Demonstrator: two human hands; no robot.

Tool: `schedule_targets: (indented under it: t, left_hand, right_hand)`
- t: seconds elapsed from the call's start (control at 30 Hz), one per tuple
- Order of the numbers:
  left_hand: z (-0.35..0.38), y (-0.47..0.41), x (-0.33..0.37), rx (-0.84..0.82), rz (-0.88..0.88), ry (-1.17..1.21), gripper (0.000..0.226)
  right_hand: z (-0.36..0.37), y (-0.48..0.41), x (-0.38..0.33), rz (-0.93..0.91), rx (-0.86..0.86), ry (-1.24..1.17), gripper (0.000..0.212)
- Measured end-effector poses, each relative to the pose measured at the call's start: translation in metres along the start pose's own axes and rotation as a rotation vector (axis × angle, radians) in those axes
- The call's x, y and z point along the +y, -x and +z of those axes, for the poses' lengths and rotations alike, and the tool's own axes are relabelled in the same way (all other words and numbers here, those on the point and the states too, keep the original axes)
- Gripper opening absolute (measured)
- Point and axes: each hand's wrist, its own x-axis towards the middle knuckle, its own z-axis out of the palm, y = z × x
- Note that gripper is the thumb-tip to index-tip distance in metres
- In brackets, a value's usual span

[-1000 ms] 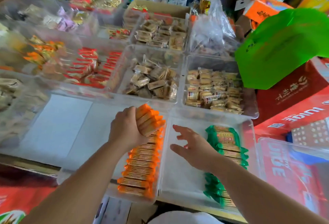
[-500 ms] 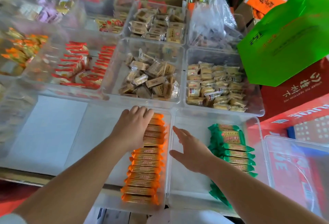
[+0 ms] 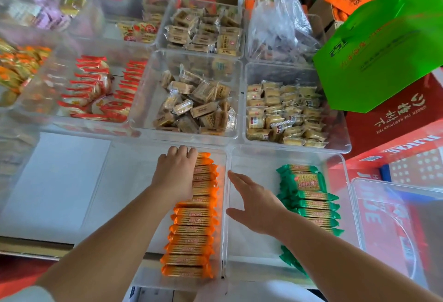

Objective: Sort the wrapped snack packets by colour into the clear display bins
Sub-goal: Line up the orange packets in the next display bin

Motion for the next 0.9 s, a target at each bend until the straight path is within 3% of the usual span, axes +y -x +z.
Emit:
schedule_targets:
  t: [0.13, 0.27, 0.53, 0.6, 0.67, 0.77, 0.9]
  left_hand:
    - [-0.006, -0.009, -0.008, -0.269, 0.121, 0.129, 0.088]
    - [-0.007, -0.014, -0.019, -0.312, 0.066, 0.244, 0.08]
    - [0.019, -0.004, -0.043, -0.402, -0.466, 0.914, 0.077]
    - [0.017, -0.004, -0.038, -0.375, -0.474, 0.792, 0.08]
    - [0.012, -0.001, -0.027, -0.283, -0.44, 0.522, 0.087]
    - [0.009, 0.005, -0.008, -0.114, -0.277, 0.186, 0.089]
    - [0.009, 0.009, 0.007, 0.074, -0.054, -0.027, 0.083]
  right_hand:
    - [0.002, 0.0, 0.001, -0.003, -0.004, 0.012, 0.091]
    - [0.002, 0.0, 0.003, -0.011, -0.006, 0.02, 0.091]
    - [0.006, -0.002, 0.007, -0.024, -0.003, 0.013, 0.092]
    - [0.007, -0.002, 0.007, -0.025, -0.003, 0.02, 0.093]
    - [0.008, -0.002, 0.008, -0.023, -0.003, 0.024, 0.093]
    - [0.008, -0.001, 0.007, -0.026, -0.006, 0.032, 0.093]
    - [0.008, -0.002, 0.008, -0.021, -0.005, 0.045, 0.093]
